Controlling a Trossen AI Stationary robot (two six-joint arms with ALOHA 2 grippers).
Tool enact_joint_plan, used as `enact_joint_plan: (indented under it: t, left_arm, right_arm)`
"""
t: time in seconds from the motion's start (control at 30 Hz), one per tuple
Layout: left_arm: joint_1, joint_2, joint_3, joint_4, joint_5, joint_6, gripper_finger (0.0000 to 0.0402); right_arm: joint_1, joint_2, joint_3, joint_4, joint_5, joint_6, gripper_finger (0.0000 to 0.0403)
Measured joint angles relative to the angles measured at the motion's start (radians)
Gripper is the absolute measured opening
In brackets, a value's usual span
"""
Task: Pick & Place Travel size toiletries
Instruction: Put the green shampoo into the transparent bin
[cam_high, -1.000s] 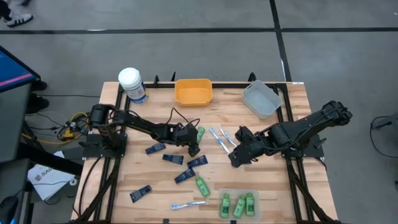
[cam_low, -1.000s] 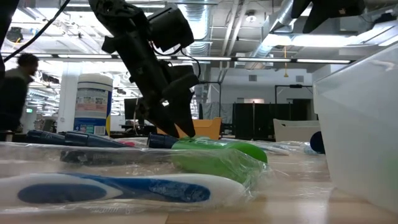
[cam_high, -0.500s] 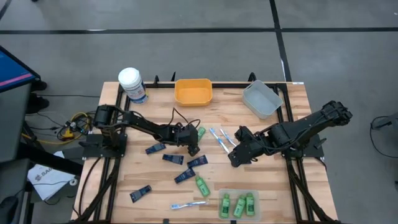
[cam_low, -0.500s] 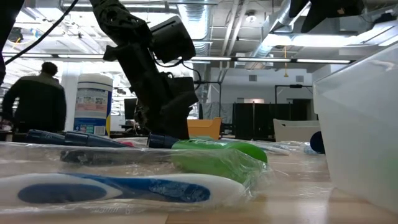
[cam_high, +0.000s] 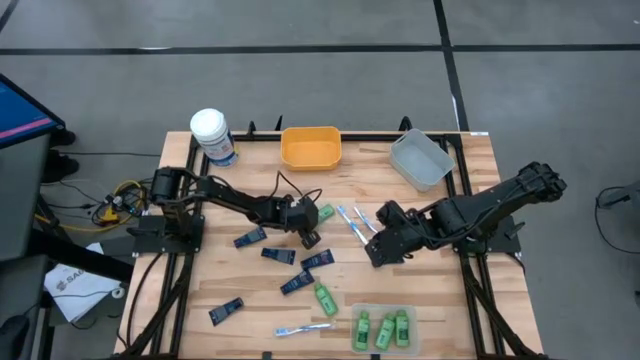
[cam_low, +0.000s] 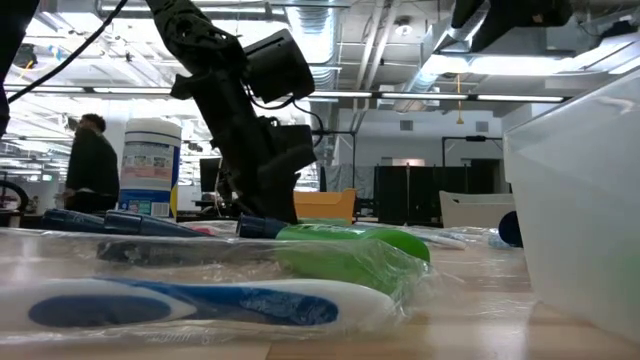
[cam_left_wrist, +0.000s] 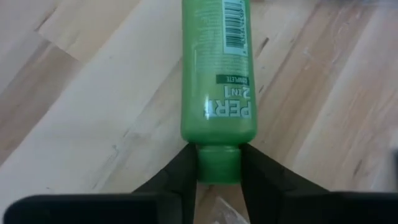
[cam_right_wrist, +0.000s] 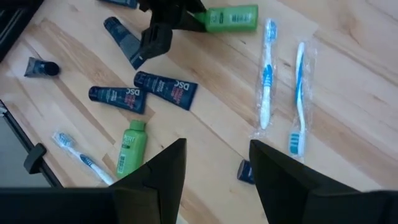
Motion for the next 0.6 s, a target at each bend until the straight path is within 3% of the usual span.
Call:
enact_joint_plan:
  t: [0.13, 0.33, 0.6]
  left_arm:
    - [0.005, -0.041, -0.005, -0.025, 0.051, 0.016, 0.0088]
    - [0.018, -0.182, -0.003, -0.026, 0.036, 0.062, 0.0098]
    - [0.016, -0.428, -0.003, -0.019, 0.026, 0.101, 0.0095]
  right_arm:
    - [-0.025, 0.0, 0.0, 0.034, 0.002, -0.063, 0.0168]
    - [-0.075, 0.0, 0.0, 0.107, 0.001, -0.285, 0.0178]
    - [-0.191, 0.0, 0.0, 0.258, -0.018, -0.492, 0.0247]
